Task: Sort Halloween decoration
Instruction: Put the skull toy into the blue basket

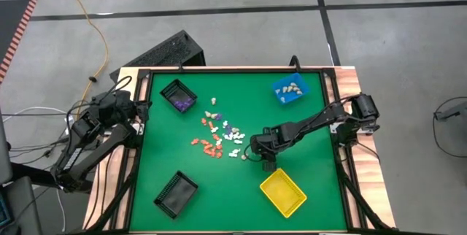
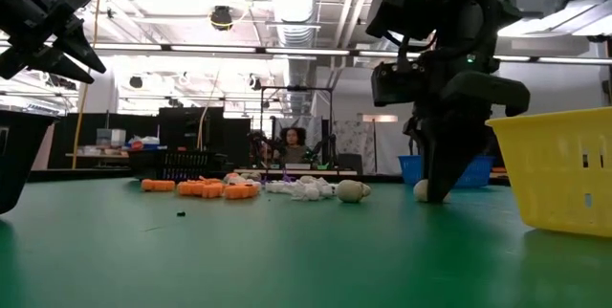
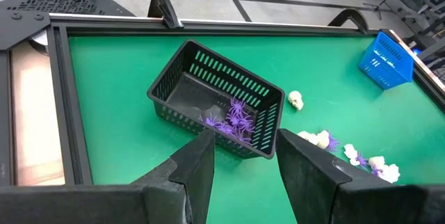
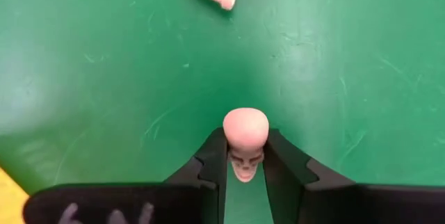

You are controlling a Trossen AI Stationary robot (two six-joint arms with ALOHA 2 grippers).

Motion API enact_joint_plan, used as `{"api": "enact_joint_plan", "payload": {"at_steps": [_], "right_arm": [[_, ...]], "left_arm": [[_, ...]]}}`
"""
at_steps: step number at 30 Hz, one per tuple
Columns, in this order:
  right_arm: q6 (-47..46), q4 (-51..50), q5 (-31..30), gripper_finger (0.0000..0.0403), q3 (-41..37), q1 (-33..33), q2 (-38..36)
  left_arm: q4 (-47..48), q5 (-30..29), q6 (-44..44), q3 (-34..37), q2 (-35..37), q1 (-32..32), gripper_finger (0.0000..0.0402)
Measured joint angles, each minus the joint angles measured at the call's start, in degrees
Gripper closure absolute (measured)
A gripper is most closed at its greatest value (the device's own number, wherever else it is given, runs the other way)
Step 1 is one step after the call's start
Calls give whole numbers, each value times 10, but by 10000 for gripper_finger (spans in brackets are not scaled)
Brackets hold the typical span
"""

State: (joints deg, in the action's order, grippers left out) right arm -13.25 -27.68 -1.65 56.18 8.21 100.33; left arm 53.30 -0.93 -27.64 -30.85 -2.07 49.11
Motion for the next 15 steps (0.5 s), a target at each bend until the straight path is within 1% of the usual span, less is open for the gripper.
{"api": "enact_joint_plan", "payload": {"at_steps": [7,11,15], "right_arm": [[-39,3,-1,312,0,-1,-7],[-49,10,-4,312,-3,-2,-30],[-57,11,-25,312,-2,-18,-65]], "left_arm": [[0,0,0,0,0,0,258],[0,0,0,0,0,0,258],[0,0,1,0,0,0,258]]}}
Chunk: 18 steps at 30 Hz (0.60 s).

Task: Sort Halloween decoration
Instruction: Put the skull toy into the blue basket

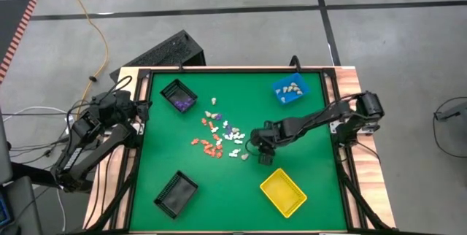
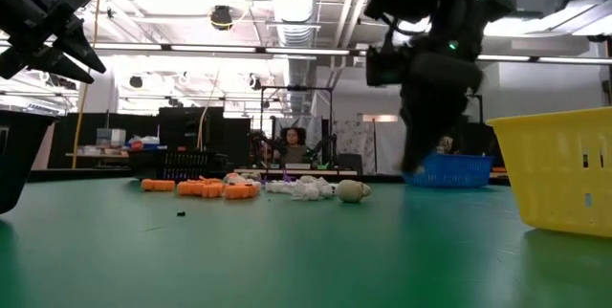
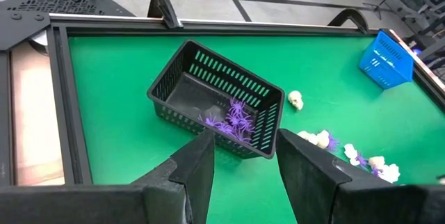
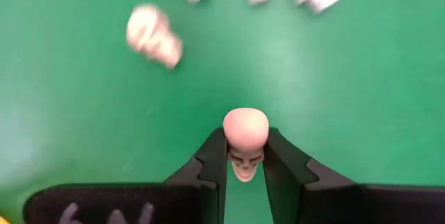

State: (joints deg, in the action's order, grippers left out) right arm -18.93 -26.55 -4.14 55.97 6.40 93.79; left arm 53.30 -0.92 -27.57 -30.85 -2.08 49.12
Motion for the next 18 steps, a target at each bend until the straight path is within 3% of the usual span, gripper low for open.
{"api": "enact_joint_plan", "payload": {"at_steps": [6,18], "right_arm": [[-17,-25,-21,312,1,-43,-52],[-153,-196,-106,312,1,-185,-146]], "left_arm": [[0,0,0,0,0,0,258],[0,0,0,0,0,0,258]]}}
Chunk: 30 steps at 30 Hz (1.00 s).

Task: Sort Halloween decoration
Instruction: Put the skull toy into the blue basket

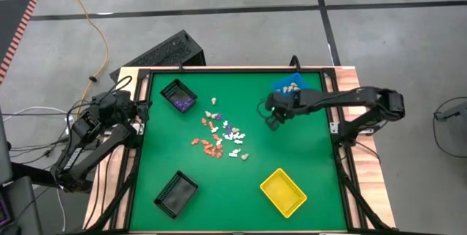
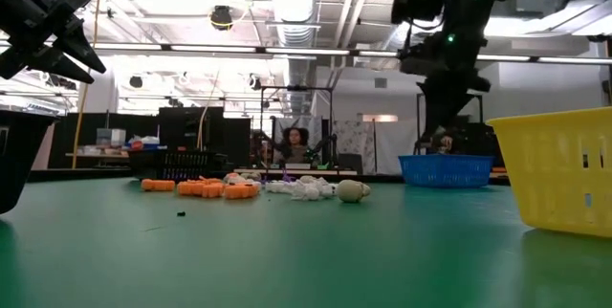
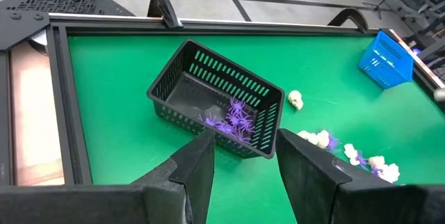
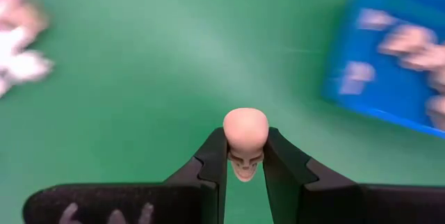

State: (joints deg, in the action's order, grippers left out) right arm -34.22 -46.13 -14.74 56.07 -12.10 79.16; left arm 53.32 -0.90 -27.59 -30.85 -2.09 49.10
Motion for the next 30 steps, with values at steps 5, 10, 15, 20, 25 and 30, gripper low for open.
{"api": "enact_joint_plan", "payload": {"at_steps": [5,10,15,20,25,30], "right_arm": [[-30,-6,-43,312,0,-73,-11],[-33,24,-53,292,0,-148,-11],[-34,29,-69,265,0,-215,-11],[-13,31,-43,259,0,-256,-11],[2,34,-35,242,0,-268,-11],[74,93,35,218,0,-256,-11]], "left_arm": [[0,0,0,0,0,0,258],[0,0,0,0,0,0,258],[0,0,0,0,0,0,258],[0,0,0,0,0,0,258],[0,0,0,0,0,0,258],[0,0,0,0,0,0,258]]}}
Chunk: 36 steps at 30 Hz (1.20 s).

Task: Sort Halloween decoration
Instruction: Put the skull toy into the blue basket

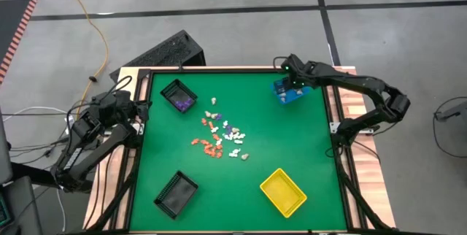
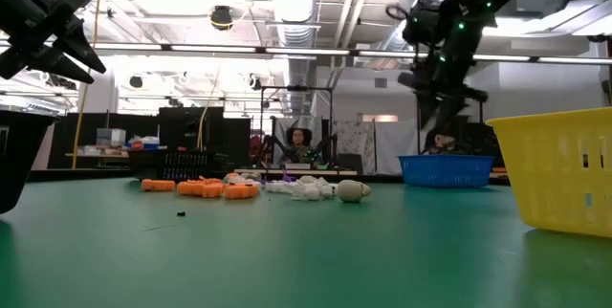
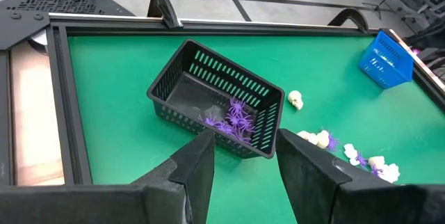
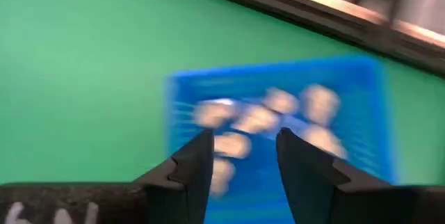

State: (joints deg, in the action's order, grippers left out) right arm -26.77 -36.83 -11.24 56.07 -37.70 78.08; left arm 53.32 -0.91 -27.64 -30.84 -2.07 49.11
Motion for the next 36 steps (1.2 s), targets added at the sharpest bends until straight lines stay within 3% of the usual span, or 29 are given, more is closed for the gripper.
{"api": "enact_joint_plan", "payload": {"at_steps": [5,8,16,22,28,36], "right_arm": [[53,132,121,212,0,48,0],[107,202,162,215,1,103,0],[197,216,148,218,1,277,14],[234,240,150,217,1,392,76],[240,248,142,217,16,444,161],[291,251,142,217,55,466,239]], "left_arm": [[0,0,0,0,0,0,258],[0,0,0,0,0,0,258],[0,0,0,0,0,0,258],[1,0,0,0,0,0,258],[2,0,0,0,-1,0,258],[4,1,0,0,-1,0,258]]}}
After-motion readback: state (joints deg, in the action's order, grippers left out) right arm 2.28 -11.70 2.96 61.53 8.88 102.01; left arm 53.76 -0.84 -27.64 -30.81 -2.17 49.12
